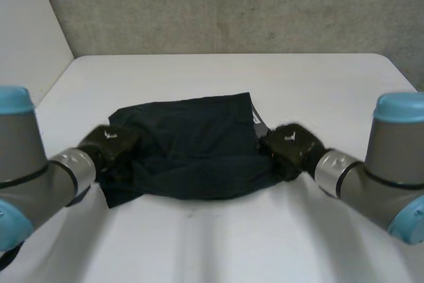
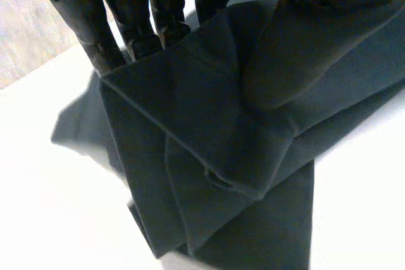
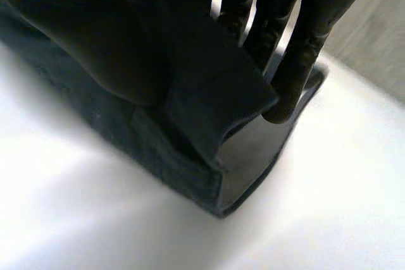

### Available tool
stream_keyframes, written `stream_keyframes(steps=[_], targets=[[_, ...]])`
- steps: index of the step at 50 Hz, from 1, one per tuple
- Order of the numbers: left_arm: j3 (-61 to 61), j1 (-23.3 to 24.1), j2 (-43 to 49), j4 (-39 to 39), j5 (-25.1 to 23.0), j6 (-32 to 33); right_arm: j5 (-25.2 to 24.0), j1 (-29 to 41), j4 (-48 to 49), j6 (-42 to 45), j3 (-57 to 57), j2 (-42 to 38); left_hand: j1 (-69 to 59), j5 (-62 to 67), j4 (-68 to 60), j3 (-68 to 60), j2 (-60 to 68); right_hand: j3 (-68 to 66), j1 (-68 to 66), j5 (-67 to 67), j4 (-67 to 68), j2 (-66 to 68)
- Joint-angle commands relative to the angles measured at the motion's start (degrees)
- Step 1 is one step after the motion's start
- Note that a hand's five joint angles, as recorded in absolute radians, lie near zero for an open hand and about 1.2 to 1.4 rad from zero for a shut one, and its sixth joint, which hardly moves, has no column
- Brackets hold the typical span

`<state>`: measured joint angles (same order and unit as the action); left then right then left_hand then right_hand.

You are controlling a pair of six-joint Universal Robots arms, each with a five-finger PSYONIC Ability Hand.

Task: Fold the shorts.

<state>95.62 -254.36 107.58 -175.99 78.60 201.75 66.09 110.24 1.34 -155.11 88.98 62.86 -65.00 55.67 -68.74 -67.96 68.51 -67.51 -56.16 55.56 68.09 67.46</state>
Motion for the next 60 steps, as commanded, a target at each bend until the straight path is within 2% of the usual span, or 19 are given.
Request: stream_keyframes(steps=[1, 6, 11, 17, 22, 27, 31, 37, 40, 41, 43, 44, 45, 47, 48, 50, 53, 60], targets=[[-6.23, 1.50, -17.48, 11.88, -3.01, -0.13, 0.53, -0.56, -10.82, -0.02, -6.62, 17.54, -15.00, 14.33, -11.26, -12.04, 11.49, -12.49, -23.84, 14.44, 11.91, 12.54], [-13.44, 1.41, -23.99, 23.56, -4.07, 0.13, 1.84, -0.82, -22.57, 0.85, -13.11, 25.72, -15.00, 14.33, -11.26, -12.04, 11.49, -12.49, -23.84, 14.44, 11.91, 12.54], [-17.75, 1.50, -24.88, 32.80, -5.65, 0.75, 4.66, -0.38, -32.79, 5.15, -16.82, 26.70, -15.00, 14.33, -11.26, -12.04, 11.49, -12.49, -23.84, 14.44, 11.91, 12.54], [-16.70, 1.32, -19.26, 32.55, -5.48, 1.80, 7.30, 1.02, -36.58, 12.01, -15.51, 23.90, -15.00, 14.33, -11.26, -12.04, 11.49, -12.49, -23.84, 14.44, 11.91, 12.54], [-15.73, 1.23, -10.30, 31.23, -5.21, 4.88, 10.81, 1.82, -36.85, 14.13, -15.07, 14.50, -15.00, 14.33, -11.26, -12.04, 11.49, -12.49, -23.84, 14.44, 11.91, 12.54], [-18.01, 1.58, 1.47, 27.11, -1.80, 6.73, 14.85, 2.17, -35.80, 14.66, -16.47, 7.56, -15.00, 14.33, -11.26, -12.04, 11.49, -12.49, -23.84, 14.44, 11.91, 12.54], [-23.98, 2.02, 10.00, 24.29, 2.25, 6.73, 17.40, 2.95, -31.85, 14.22, -21.03, -1.39, -15.00, 14.33, -11.26, -12.04, 11.49, -12.49, -23.84, 14.44, 11.91, 12.54], [-42.95, 5.10, 20.91, 21.30, 8.66, 6.90, 20.48, 4.80, -22.28, 12.90, -28.76, -6.95, -15.00, 14.33, -11.26, -12.04, 11.49, -12.49, -23.84, 14.44, 11.91, 12.54], [-55.08, 6.07, 22.50, 17.36, 10.34, 6.73, 22.85, 5.07, -12.71, 11.85, -35.00, -7.66, -15.00, 14.33, -11.26, -12.04, 11.49, -12.49, -23.84, 14.44, 11.91, 12.54], [-57.80, 6.07, 22.41, 15.69, 10.52, 6.55, 23.64, 5.16, -6.50, 11.32, -38.24, -7.23, -15.00, 14.33, -11.26, -12.04, 11.49, -12.49, -23.84, 14.44, 11.91, 12.54], [-64.32, 6.42, 21.97, 9.11, 10.78, 6.46, 23.82, 5.24, -0.49, 10.97, -40.11, -6.26, -15.00, 14.33, -11.26, -12.04, 11.49, -12.49, -23.84, 14.44, 11.91, 12.54], [-65.55, 6.68, 21.45, 6.47, 10.78, 6.12, 24.00, 5.24, 6.50, 10.62, -41.51, -4.17, -15.00, 14.33, -11.26, -12.04, 11.49, -12.49, -23.84, 14.44, 11.91, 12.54], [-66.70, 7.12, 19.18, 0.70, 10.96, 6.03, 24.09, 5.33, 9.96, 10.35, -41.70, -2.93, -15.00, 14.33, -11.26, -12.04, 11.49, -12.49, -23.84, 14.44, 11.91, 12.54], [-66.19, 7.73, 15.66, -4.95, 11.31, 6.20, 23.74, 5.42, 19.51, 9.22, -40.91, 0.23, -15.00, 14.33, -11.26, -12.04, 11.49, -12.49, -23.84, 14.44, 11.91, 12.54], [-64.61, 8.09, 11.90, -9.85, 11.57, 6.03, 23.82, 5.42, 21.66, 8.95, -40.56, 0.94, -15.00, 14.33, -11.26, -12.04, 11.49, -12.49, -23.84, 14.44, 11.91, 12.54], [-61.80, 8.18, 8.45, -13.40, 11.92, 6.02, 24.00, 5.42, 25.18, 7.98, -39.25, 2.61, -15.00, 14.33, -11.26, -12.04, 11.49, -12.49, -23.84, 14.44, 11.91, 12.54], [-55.04, 8.18, 4.31, -17.10, 12.19, 5.50, 23.91, 5.51, 25.03, 7.10, -38.27, 3.76, -15.00, 14.33, -11.26, -12.04, 11.49, -12.49, -23.84, 14.44, 11.91, 12.54], [-41.32, 7.74, 2.72, -17.90, 11.84, 4.01, 23.91, 6.56, 21.87, 6.31, -31.95, 4.38, -15.00, 14.33, -11.26, -12.04, 11.49, -12.49, -23.84, 14.44, 11.91, 12.54]])
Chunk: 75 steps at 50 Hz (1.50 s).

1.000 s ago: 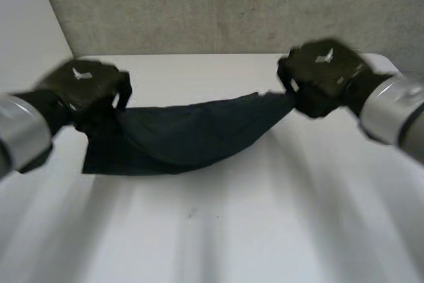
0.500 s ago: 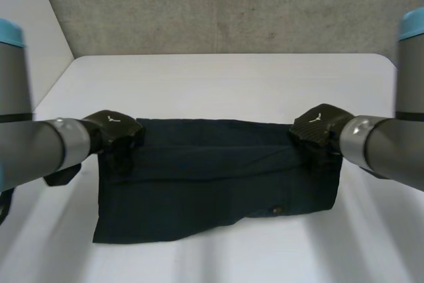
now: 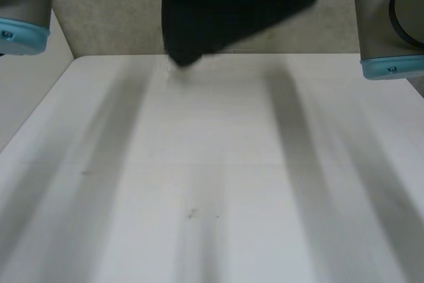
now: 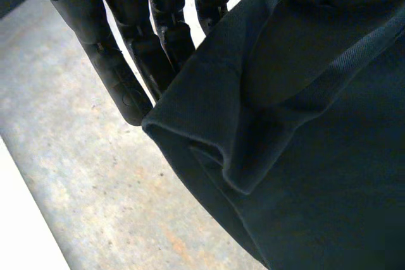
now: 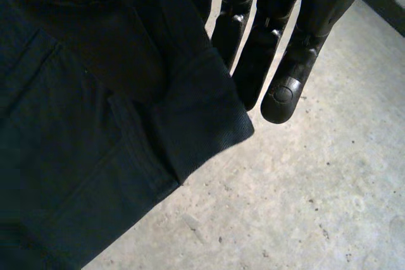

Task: Fold the shorts.

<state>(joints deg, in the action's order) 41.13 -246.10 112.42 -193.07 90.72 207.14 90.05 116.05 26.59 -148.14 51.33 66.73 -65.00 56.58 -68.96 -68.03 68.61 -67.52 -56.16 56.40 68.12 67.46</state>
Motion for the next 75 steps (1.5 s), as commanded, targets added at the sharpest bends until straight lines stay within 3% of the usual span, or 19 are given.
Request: stream_keyframes(steps=[1, 9, 15, 20, 25, 33, 41, 45, 48, 49, 50, 51, 57, 62, 65, 75], targets=[[14.76, -0.61, -2.12, -0.91, -0.36, -1.82, -0.05, 0.76, -4.34, -0.66, 7.36, 0.24, -15.00, 13.42, -11.04, -11.97, 11.39, -12.48, -23.84, 13.60, 11.88, 12.54], [29.96, -1.49, -0.37, -1.35, -2.47, -5.78, -0.40, 0.85, -9.88, -0.31, 17.04, -5.73, -15.00, 13.42, -11.04, -11.97, 11.39, -12.48, -23.84, 13.60, 11.88, 12.54], [39.90, -1.05, 8.15, -1.26, -3.00, -6.04, -0.84, 0.85, -11.90, 0.31, 21.26, -14.33, -15.00, 13.42, -11.04, -11.97, 11.39, -12.48, -23.84, 13.60, 11.88, 12.54], [44.65, -0.96, 11.68, -0.03, -2.82, -5.34, -0.93, 0.85, -19.63, 2.24, 21.97, -19.36, -15.00, 13.42, -11.04, -11.97, 11.39, -12.48, -23.84, 13.60, 11.88, 12.54], [50.89, -1.05, 7.83, 4.79, -2.91, -4.73, -1.98, 0.50, -26.05, 1.89, 23.81, -16.12, -15.00, 13.42, -11.04, -11.97, 11.39, -12.48, -23.84, 13.60, 11.88, 12.54], [57.57, -1.40, -3.43, 16.48, -3.18, -1.74, -7.16, 0.05, -35.96, 3.56, 31.80, -3.82, -15.00, 13.42, -11.04, -11.97, 11.39, -12.48, -23.84, 13.60, 11.88, 12.54], [65.13, -1.49, -9.23, 28.00, -3.44, 3.45, -9.01, -0.12, -50.04, 9.52, 38.30, -1.61, -15.00, 13.42, -11.04, -11.97, 11.39, -12.48, -23.84, 13.60, 11.88, 12.54], [67.77, -0.87, -12.39, 30.64, -3.62, 3.62, -9.01, -0.12, -51.29, 12.43, 41.82, 0.15, -15.00, 13.42, -11.04, -11.97, 11.39, -12.48, -23.84, 13.60, 11.88, 12.54], [67.16, -0.61, -15.65, 30.29, -3.70, 3.71, -9.10, -0.12, -50.15, 12.53, 43.67, 1.38, -9.35, 7.77, -5.39, -6.32, 5.73, -12.48, -23.84, 13.60, 11.88, 12.54], [66.81, -0.70, -16.70, 29.86, -3.79, 3.71, -9.28, -0.12, -49.01, 12.44, 44.29, 1.56, 1.02, -2.60, 4.98, 4.05, -4.63, -12.48, -23.84, 13.60, 11.88, 12.54], [64.63, -1.13, -18.62, 27.50, -4.66, 3.89, -9.54, -0.03, -47.87, 12.35, 44.81, 1.56, 36.76, -38.34, 40.72, 39.79, -40.37, -12.48, -23.84, 13.60, 11.88, 12.54], [63.65, -1.22, -18.99, 26.09, -5.11, 3.89, -9.80, -0.03, -46.03, 12.26, 45.78, 1.65, 39.61, -41.19, 43.57, 42.64, -43.23, -12.48, -23.84, 13.60, 11.88, 12.54], [57.23, -3.77, -17.33, 11.68, -10.64, 3.98, -10.07, 0.14, -40.57, 12.00, 47.54, 1.65, 39.48, -41.06, 43.43, 42.51, -43.09, -12.48, -23.84, 13.60, 11.88, 12.54], [48.74, -6.06, -3.48, 2.62, -15.03, 4.06, -10.16, 0.14, -39.95, 11.21, 47.90, 1.65, 37.47, -39.05, 41.43, 40.50, -41.09, -12.48, -23.84, 13.60, 11.88, 12.54], [44.05, -5.88, 1.73, 3.39, -15.48, 4.06, -10.25, 0.14, -39.25, 10.16, 47.98, 1.56, 36.78, -38.37, 40.74, 39.81, -40.40, -12.48, -23.84, 13.60, 11.88, 12.54], [25.68, -6.23, 20.20, 17.81, -15.83, 6.43, -10.25, -0.03, -37.14, 9.45, 48.51, 1.38, 35.94, -37.52, 39.90, 38.97, -39.56, -12.48, -23.84, 13.60, 11.88, 12.54]])
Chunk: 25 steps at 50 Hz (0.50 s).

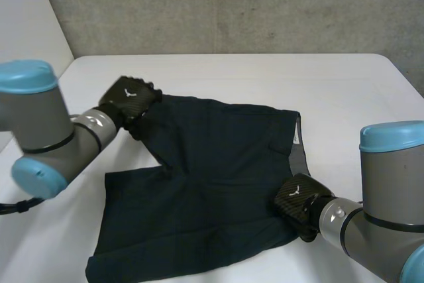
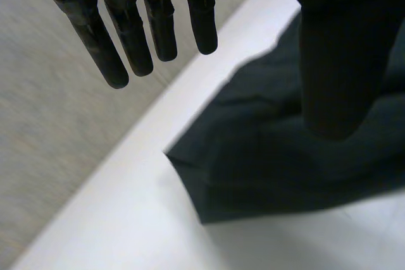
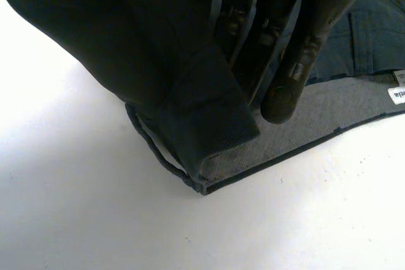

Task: Fold the shorts.

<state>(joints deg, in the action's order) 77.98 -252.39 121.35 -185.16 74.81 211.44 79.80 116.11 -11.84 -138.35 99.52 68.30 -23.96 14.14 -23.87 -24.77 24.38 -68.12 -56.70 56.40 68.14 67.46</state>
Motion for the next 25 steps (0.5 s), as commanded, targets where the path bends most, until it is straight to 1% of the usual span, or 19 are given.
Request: stream_keyframes(steps=[1, 3, 4, 5, 6, 8, 10, 12, 13, 16, 17, 19, 25], targets=[[-11.71, -0.03, 11.88, 10.26, 0.07, 2.30, 0.00, -0.09, 1.47, -0.34, 0.49, -0.27, -5.10, 4.92, -5.19, -4.28, 4.67, -11.88, -23.30, 13.60, 11.86, 12.54], [-12.77, -0.12, 13.29, 10.44, 0.16, 2.74, 0.00, -0.09, 1.56, -0.25, 0.50, -0.36, -7.11, 6.92, -7.19, -6.29, 6.68, -11.88, -23.30, 13.60, 11.86, 12.54], [-13.12, -0.12, 13.73, 10.35, 0.24, 2.92, 0.09, -0.09, 1.64, -0.25, 0.58, -0.36, -9.78, 9.60, -9.87, -8.96, 9.36, -11.88, -23.30, 13.60, 11.86, 12.54], [-13.47, -0.21, 14.08, 10.35, 0.42, 2.92, 0.09, -0.09, 1.82, -0.34, 0.58, -0.36, -15.30, 15.12, -15.39, -14.48, 14.88, -11.88, -23.30, 13.60, 11.86, 12.54], [-14.08, -0.38, 14.61, 10.18, 0.60, 2.92, 0.09, -0.09, 1.91, -0.34, 0.58, -0.36, -27.68, 27.50, -27.77, -26.86, 27.26, -11.88, -23.30, 13.60, 11.86, 12.54], [-14.35, -0.38, 14.88, 10.00, 0.86, 2.83, 0.09, -0.09, 2.00, -0.34, 0.67, -0.36, -42.87, 42.69, -42.96, -42.05, 42.44, -11.88, -23.30, 13.60, 11.86, 12.54], [-14.35, -0.38, 15.05, 9.65, 1.82, 2.48, 0.09, -0.18, 2.26, -0.34, 0.85, -0.36, -55.49, 55.31, -55.58, -54.67, 55.06, -11.88, -23.30, 13.60, 11.86, 12.54], [-14.00, -0.38, 14.97, 9.30, 3.58, 2.39, 0.18, -0.09, 2.43, -0.34, 0.85, -0.36, -56.04, 55.86, -56.13, -55.23, 55.62, -11.88, -23.30, 13.60, 11.86, 12.54], [-13.30, -0.30, 14.79, 9.03, 6.28, 2.31, 0.18, -0.09, 2.44, -0.34, 0.85, -0.36, -56.04, 55.86, -56.13, -55.23, 55.62, -11.88, -23.30, 13.60, 11.86, 12.54], [-11.90, -0.21, 14.18, 8.94, 11.39, 2.22, 0.18, -0.09, 2.44, -0.34, 0.85, -0.36, -55.90, 55.72, -55.99, -55.08, 55.47, -11.88, -23.30, 13.60, 11.86, 12.54], [-10.67, -0.21, 13.91, 8.77, 14.37, 2.30, 0.18, -0.09, 2.44, -0.34, 0.85, -0.27, -55.73, 55.55, -55.82, -54.91, 55.31, -11.88, -23.30, 13.60, 11.86, 12.54], [-8.91, -0.21, 12.78, 8.59, 17.72, 2.31, 0.27, -0.09, 2.35, -0.34, 0.85, -0.27, -55.23, 55.05, -55.32, -54.41, 54.80, -11.88, -23.30, 13.60, 11.86, 12.54], [-6.44, 0.32, 11.45, 7.36, 18.70, 2.31, 0.27, 0.17, 2.44, -0.95, 0.94, -0.45, -54.72, 54.54, -54.81, -53.90, 54.30, -11.88, -23.30, 13.60, 11.86, 12.54]])
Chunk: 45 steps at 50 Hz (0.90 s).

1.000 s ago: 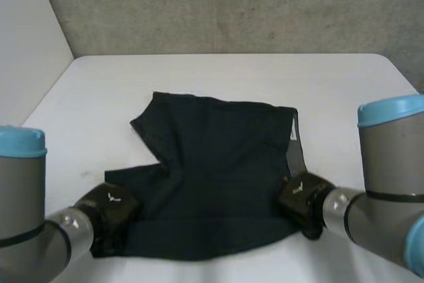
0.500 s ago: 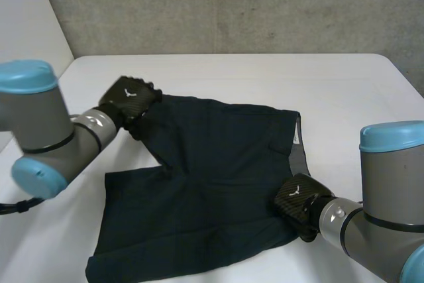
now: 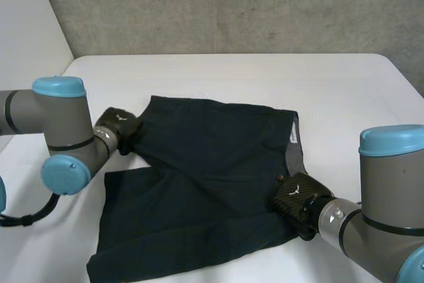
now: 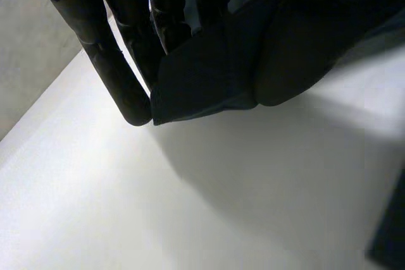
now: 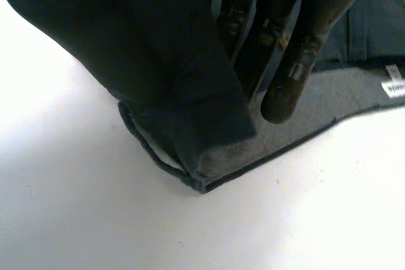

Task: Fold the shorts.

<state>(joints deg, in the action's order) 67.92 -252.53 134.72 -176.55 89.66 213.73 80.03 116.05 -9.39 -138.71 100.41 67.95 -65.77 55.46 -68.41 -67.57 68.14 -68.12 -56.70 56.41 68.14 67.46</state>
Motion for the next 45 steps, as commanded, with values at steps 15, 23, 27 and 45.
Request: stream_keyframes(steps=[15, 23, 27, 45], targets=[[7.30, 0.47, -8.68, -1.86, 4.12, -1.29, -0.14, 0.05, 1.22, -4.63, -0.30, -0.10, 36.89, -36.57, 39.53, 38.68, -39.26, -11.88, -23.30, 13.59, 11.86, 12.54], [18.81, -0.06, -25.72, -1.25, 2.19, -12.71, -0.23, -0.03, 1.75, -12.01, -2.40, -0.01, 36.72, -36.40, 39.36, 38.52, -39.09, -11.88, -23.30, 13.59, 11.86, 12.54], [28.72, 0.55, -36.08, 0.76, -1.40, -17.46, -0.23, -0.03, 3.32, -18.25, -3.55, -0.45, 35.88, -35.56, 38.52, 37.68, -38.25, -11.88, -23.30, 13.59, 11.86, 12.54], [54.77, 5.12, -54.39, 7.28, -5.81, -19.05, -2.16, -2.05, 7.90, -34.96, -5.40, -2.30, 35.54, -35.22, 38.18, 37.34, -37.91, -11.88, -23.30, 13.59, 11.86, 12.54]])
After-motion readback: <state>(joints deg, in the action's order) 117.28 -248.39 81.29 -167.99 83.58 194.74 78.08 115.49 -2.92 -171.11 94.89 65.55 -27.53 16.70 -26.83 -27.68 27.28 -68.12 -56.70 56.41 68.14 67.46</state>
